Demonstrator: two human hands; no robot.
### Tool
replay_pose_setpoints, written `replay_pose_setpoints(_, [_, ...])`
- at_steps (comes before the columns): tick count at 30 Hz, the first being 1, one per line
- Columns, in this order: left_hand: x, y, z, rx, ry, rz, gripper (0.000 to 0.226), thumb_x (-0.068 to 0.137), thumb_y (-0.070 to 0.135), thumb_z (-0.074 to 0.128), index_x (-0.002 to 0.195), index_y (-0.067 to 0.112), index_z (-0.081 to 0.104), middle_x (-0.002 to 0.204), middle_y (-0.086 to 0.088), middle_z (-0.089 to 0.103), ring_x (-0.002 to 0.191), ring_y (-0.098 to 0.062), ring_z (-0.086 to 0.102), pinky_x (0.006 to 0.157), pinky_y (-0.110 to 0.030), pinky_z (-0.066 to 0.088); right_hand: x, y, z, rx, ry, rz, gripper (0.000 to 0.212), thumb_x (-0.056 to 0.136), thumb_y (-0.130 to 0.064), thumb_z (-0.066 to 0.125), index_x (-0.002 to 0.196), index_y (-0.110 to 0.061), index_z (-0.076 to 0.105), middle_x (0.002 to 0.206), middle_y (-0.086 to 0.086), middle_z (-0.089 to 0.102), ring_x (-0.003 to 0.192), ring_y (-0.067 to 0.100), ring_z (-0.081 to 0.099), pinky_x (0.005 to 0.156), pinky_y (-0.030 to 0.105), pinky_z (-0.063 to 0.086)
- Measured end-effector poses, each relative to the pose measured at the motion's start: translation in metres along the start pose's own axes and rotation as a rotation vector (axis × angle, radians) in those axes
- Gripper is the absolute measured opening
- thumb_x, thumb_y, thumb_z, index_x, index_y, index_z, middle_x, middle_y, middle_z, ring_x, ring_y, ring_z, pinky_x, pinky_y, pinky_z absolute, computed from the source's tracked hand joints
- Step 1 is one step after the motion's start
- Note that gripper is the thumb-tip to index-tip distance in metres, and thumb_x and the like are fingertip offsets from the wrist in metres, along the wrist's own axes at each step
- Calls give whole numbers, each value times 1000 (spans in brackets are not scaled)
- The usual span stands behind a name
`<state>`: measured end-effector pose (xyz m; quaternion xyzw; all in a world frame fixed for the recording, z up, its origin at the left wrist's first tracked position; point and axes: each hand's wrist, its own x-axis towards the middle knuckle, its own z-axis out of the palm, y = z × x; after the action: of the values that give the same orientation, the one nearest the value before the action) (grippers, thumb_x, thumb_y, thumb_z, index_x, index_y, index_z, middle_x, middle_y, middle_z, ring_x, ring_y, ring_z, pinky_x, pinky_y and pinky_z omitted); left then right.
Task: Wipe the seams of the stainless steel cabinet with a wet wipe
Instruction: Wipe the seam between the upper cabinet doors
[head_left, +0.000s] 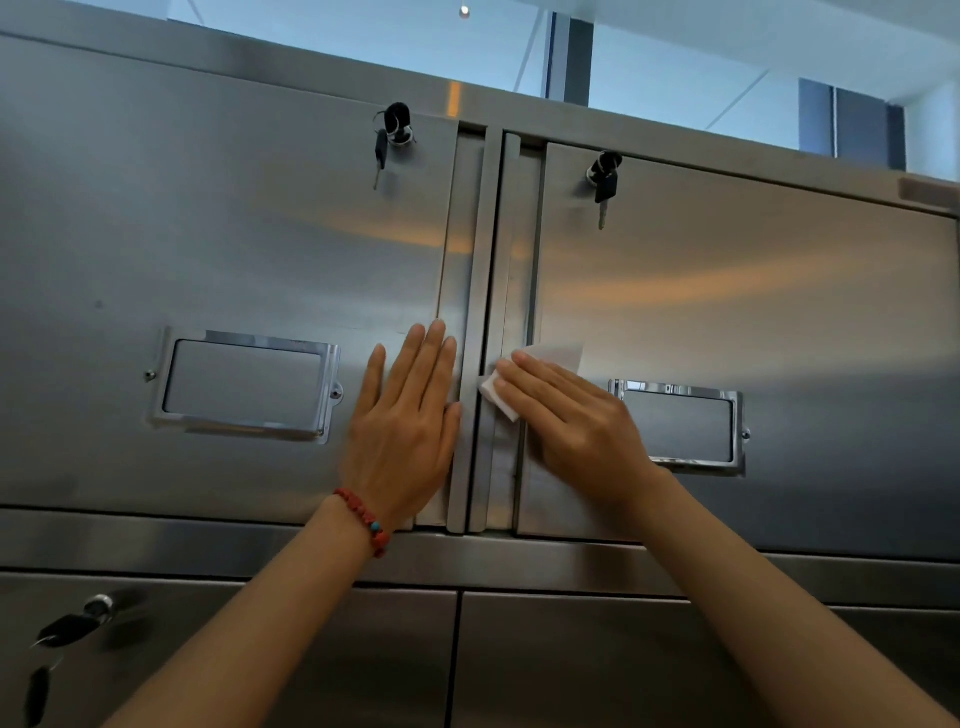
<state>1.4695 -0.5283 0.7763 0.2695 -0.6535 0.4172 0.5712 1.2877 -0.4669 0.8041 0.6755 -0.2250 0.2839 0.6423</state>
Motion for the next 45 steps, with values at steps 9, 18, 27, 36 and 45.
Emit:
replay_pose_setpoints(9, [9,-6,-3,-17,26,-18,52,94,26,31,134,-6,42,142,-23,38,132,-38,35,107,-56,27,22,16,5,-50,52,-29,37,73,7,75,109,4,67,116,20,64,111,33,60,88,43,54])
replay_pose_setpoints(18, [26,-14,-2,-20,23,-27,54,94,27,28,136,-7,38,143,-24,35,133,-38,33,108,-54,25,22,16,9,-29,-13,-21,45,66,6,81,109,2,68,115,18,65,110,32,61,87,43,54])
replay_pose_setpoints(27, [48,-21,-3,-29,6,-55,56,93,28,25,137,-6,36,145,-24,33,135,-37,31,110,-54,24,23,17,9,-5,-24,4,45,65,8,80,108,2,69,115,18,65,110,31,61,87,43,54])
replay_pose_setpoints(36, [54,-25,-1,-4,-32,-69,58,93,30,22,140,-3,32,148,-20,29,138,-32,26,113,-51,18,30,20,12,17,16,65,40,69,11,75,108,3,69,115,19,65,109,32,62,87,45,54])
replay_pose_setpoints(45, [53,-26,2,10,-14,-54,56,94,27,24,140,-3,33,148,-20,30,138,-31,26,112,-52,21,32,27,13,57,9,56,38,71,8,76,108,2,69,115,18,65,110,31,61,89,45,53])
